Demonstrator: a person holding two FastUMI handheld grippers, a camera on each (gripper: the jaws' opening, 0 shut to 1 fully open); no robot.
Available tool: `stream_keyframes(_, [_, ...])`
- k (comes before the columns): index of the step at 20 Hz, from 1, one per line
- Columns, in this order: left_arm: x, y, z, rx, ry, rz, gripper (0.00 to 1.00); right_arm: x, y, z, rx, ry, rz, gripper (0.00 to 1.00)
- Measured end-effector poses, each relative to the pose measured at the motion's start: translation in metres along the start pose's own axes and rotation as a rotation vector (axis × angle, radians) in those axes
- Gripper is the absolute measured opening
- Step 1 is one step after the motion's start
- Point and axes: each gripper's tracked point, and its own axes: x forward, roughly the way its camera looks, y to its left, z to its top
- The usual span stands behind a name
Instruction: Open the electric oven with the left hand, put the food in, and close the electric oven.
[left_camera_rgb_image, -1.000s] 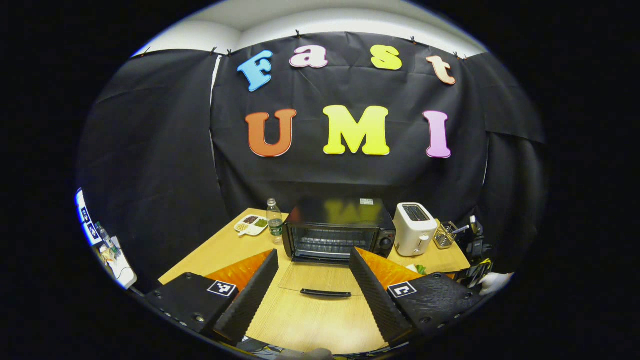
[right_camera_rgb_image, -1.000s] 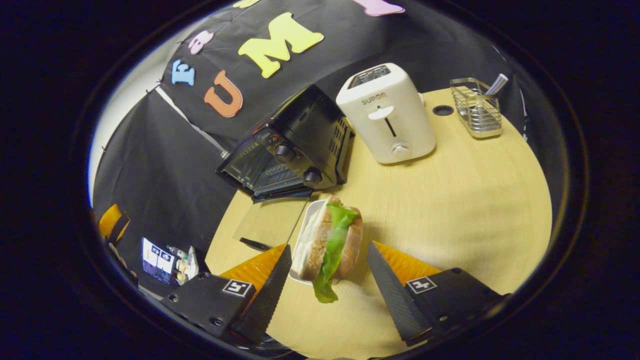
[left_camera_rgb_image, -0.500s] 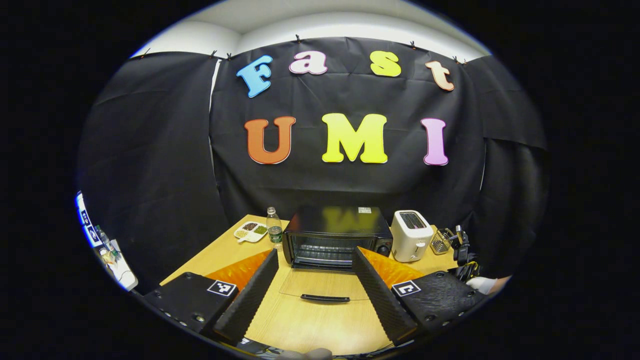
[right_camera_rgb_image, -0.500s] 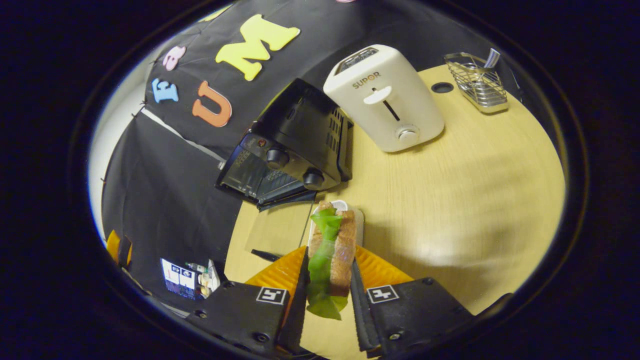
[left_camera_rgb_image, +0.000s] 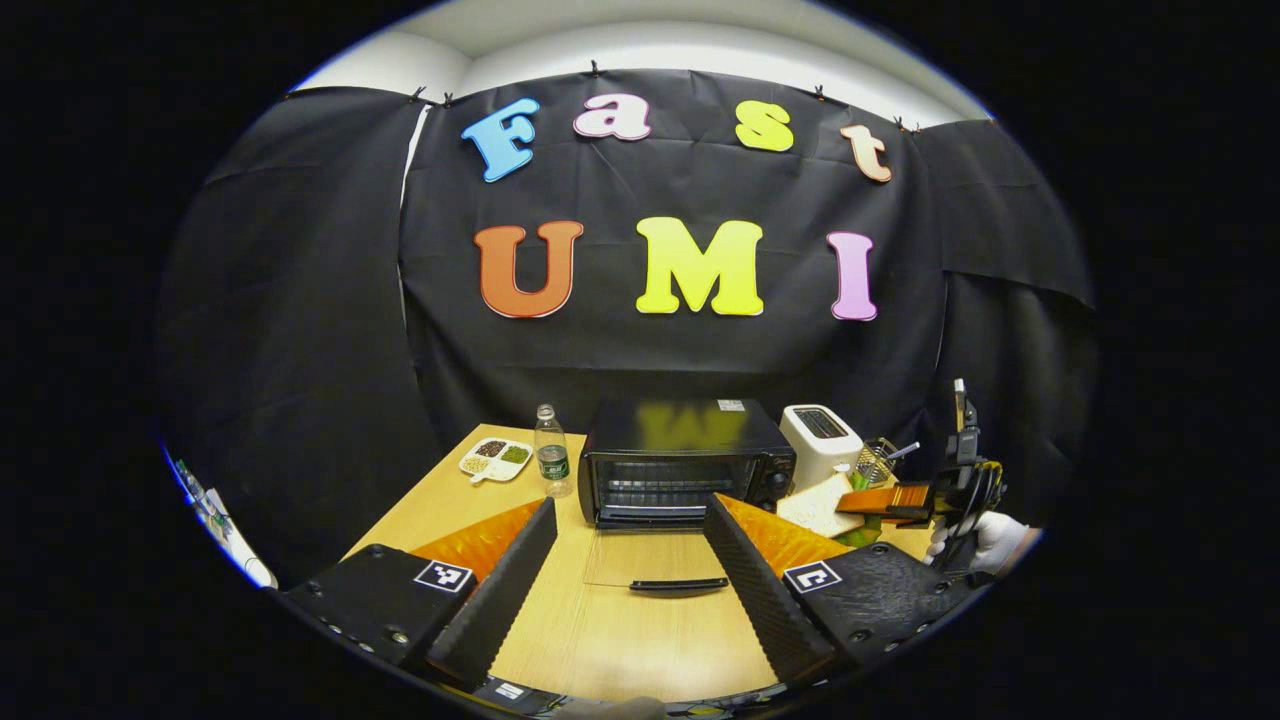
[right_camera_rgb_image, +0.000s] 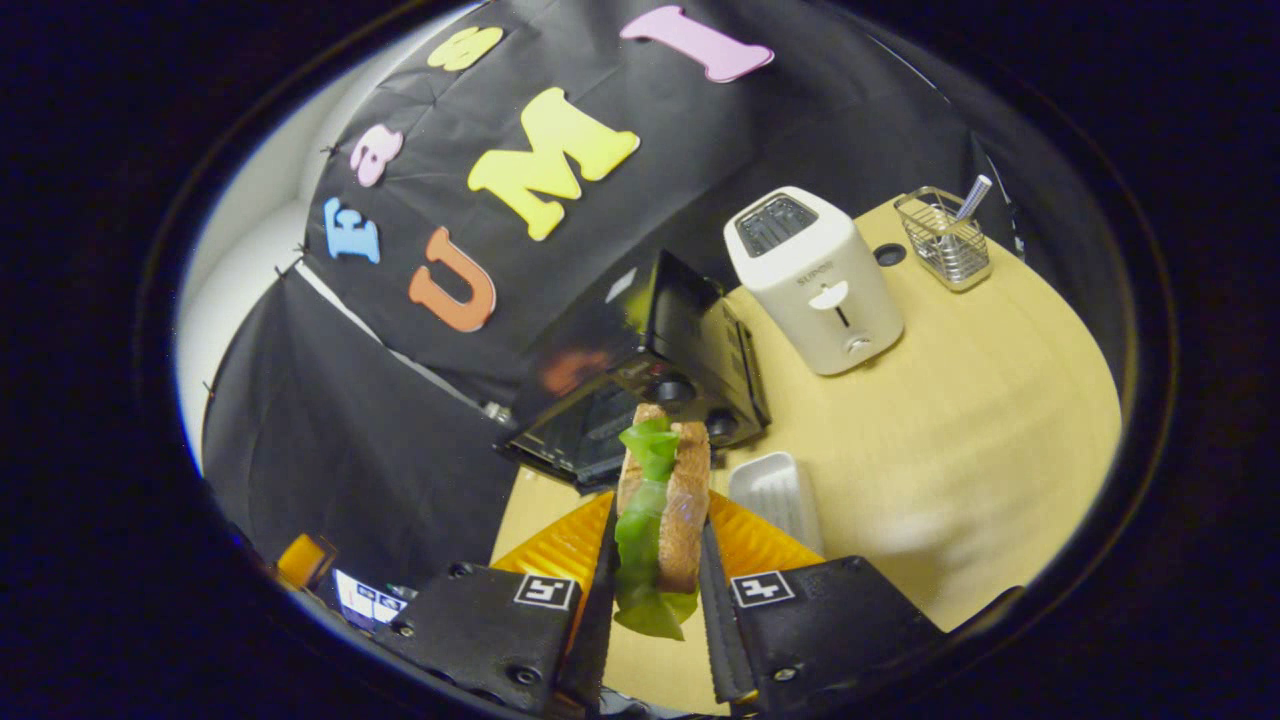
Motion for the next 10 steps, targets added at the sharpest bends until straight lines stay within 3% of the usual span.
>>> stream_keyframes(5, [-0.006,0.025,-0.007,0.006,-0.014,0.018,0.97,0.042,0.057,-0.030,0.017,-0.131,0.013,0.43])
stream_keyframes(10, [-0.020,0.027,-0.001,0.090,-0.024,-0.012,0.97,0.102,0.087,-0.066,0.210,-0.237,0.046,0.43])
